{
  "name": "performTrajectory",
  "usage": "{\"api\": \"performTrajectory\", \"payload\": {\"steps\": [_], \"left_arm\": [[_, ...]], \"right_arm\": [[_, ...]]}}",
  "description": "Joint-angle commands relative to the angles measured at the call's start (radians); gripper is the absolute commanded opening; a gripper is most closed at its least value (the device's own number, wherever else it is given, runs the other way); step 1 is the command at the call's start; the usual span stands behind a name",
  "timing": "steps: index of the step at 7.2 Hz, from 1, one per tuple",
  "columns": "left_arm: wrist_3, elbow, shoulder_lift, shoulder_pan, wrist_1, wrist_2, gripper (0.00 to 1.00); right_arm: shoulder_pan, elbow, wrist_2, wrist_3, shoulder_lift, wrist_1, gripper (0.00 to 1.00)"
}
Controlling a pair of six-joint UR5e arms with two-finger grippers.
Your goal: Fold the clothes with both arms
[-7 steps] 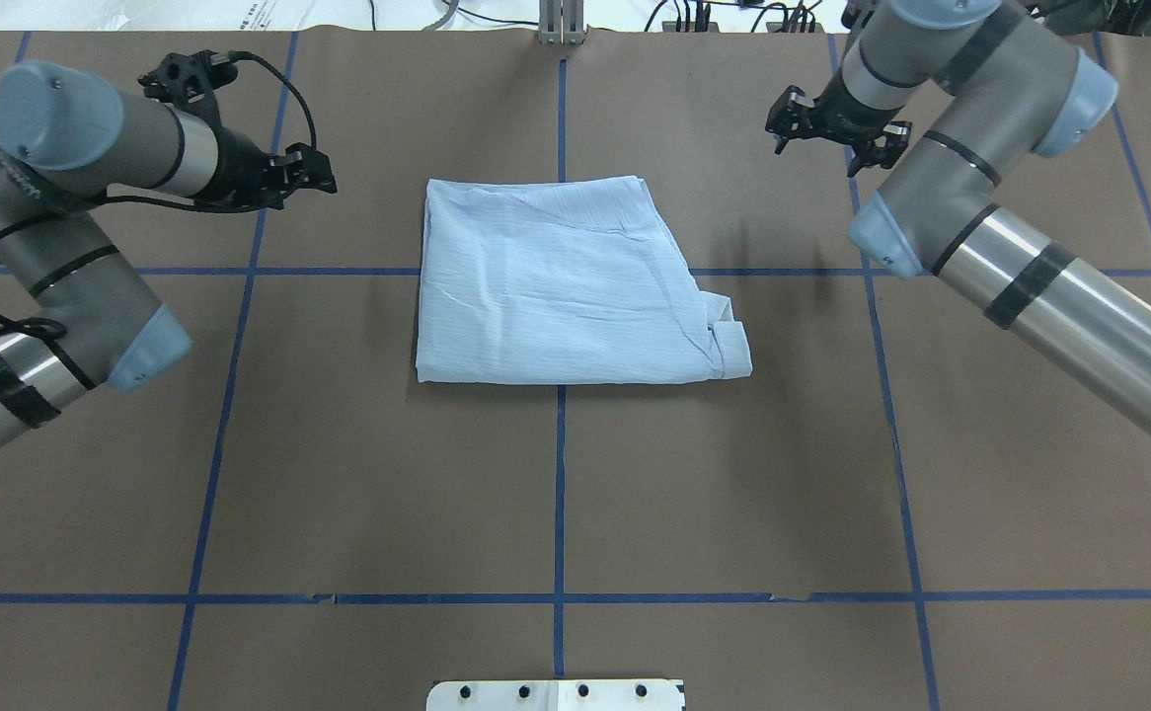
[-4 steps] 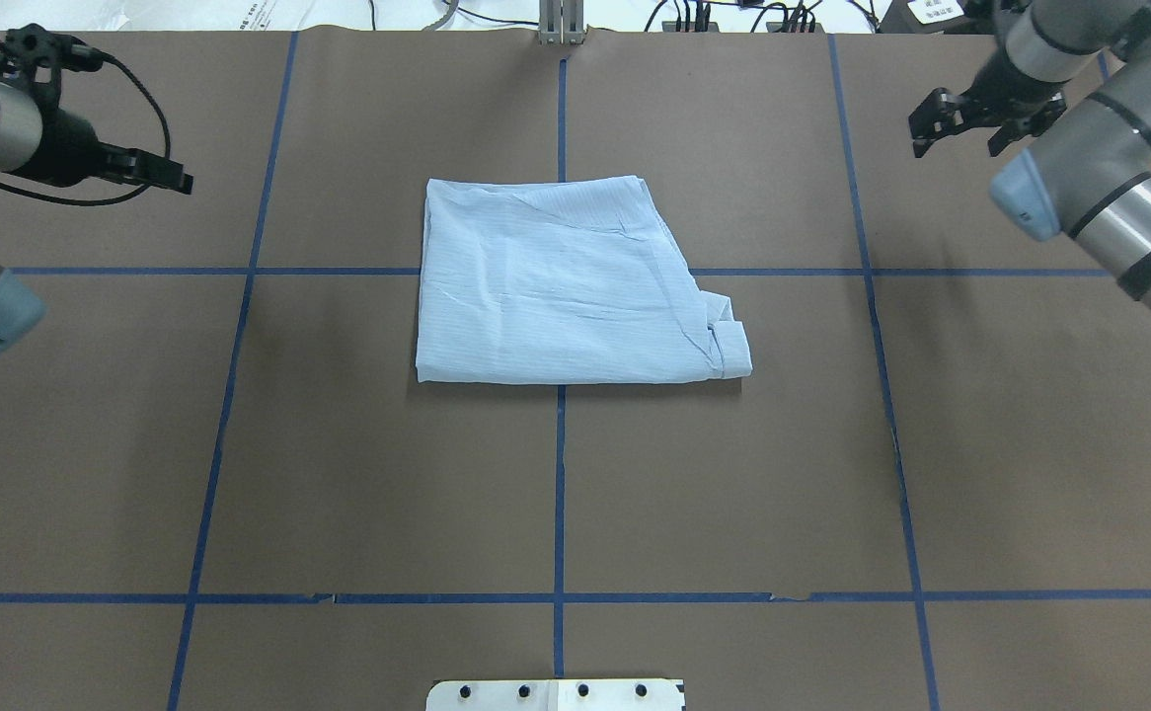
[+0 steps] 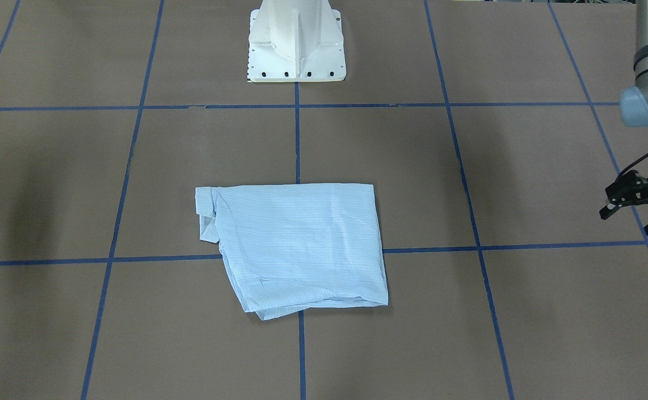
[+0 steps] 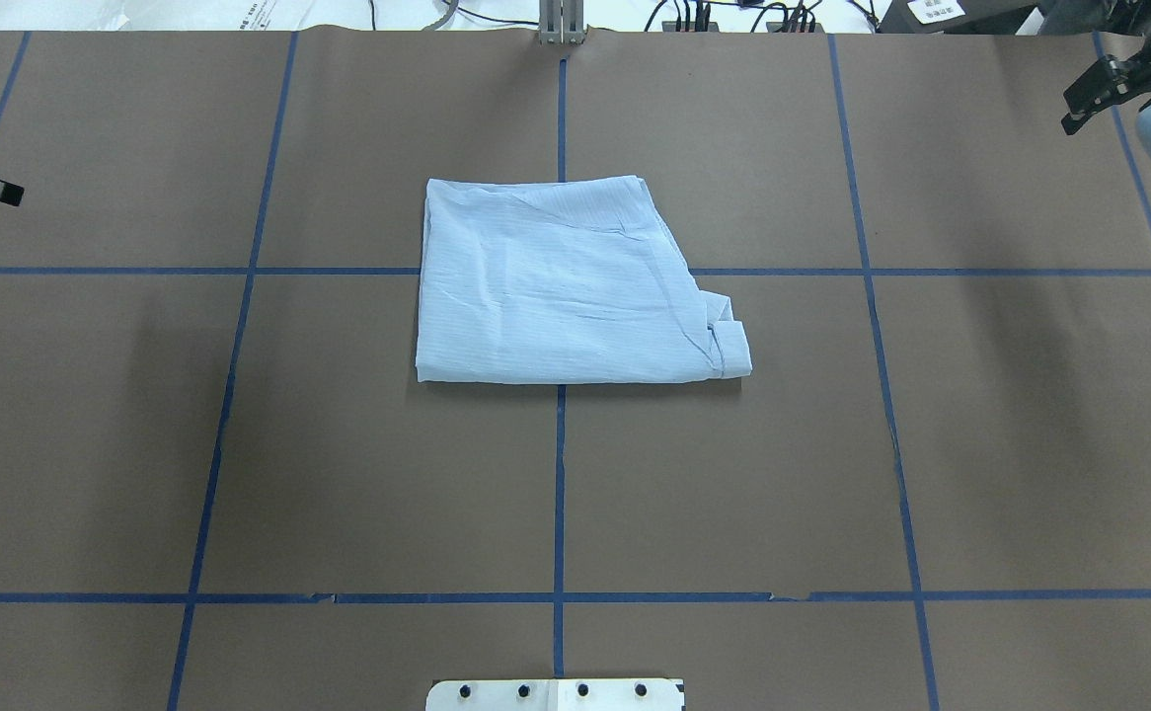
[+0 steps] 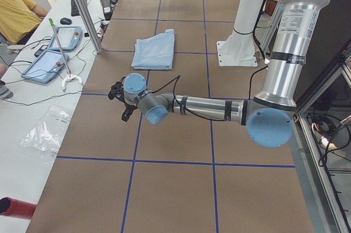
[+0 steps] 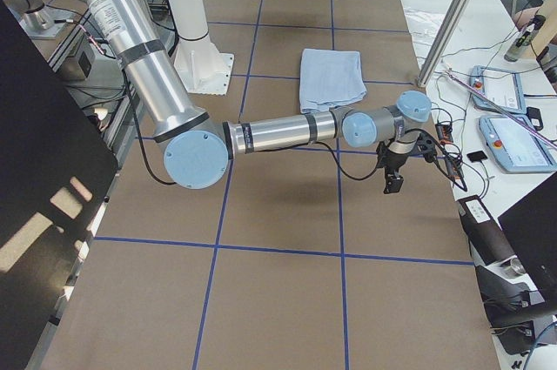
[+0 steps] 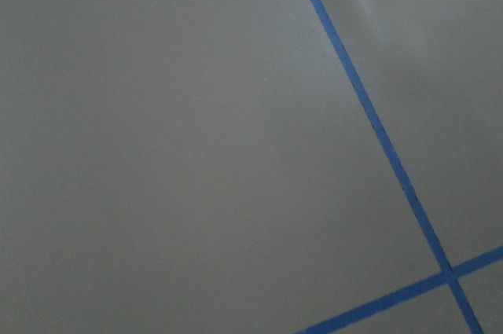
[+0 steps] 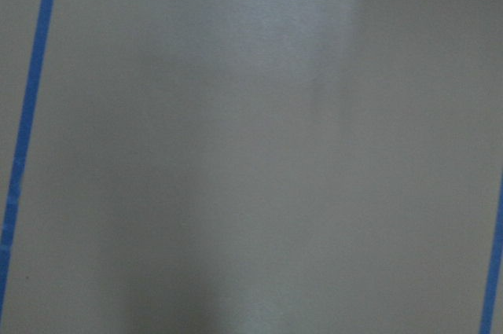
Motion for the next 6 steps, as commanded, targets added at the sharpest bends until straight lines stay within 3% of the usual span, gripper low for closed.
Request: {"api": "performTrajectory", "payload": {"steps": [1,4,6], "left_arm": [[0.092,-0.011,0.061,-0.078,0.025,0.008,1.0],[0.222,-0.023,0.112,-0.14,0.135,0.148,1.0],[0.239,-0.064,0.112,-0.149,0.254,0.169,1.0]], "right_arm": [[0.036,0.064,0.021,-0.024,-0.067,-0.008,1.0],[0.034,0.209,0.032,-0.053,-0.243,-0.01,1.0],[0.075,0.208,0.031,-0.082,-0.279,-0.01,1.0]]}}
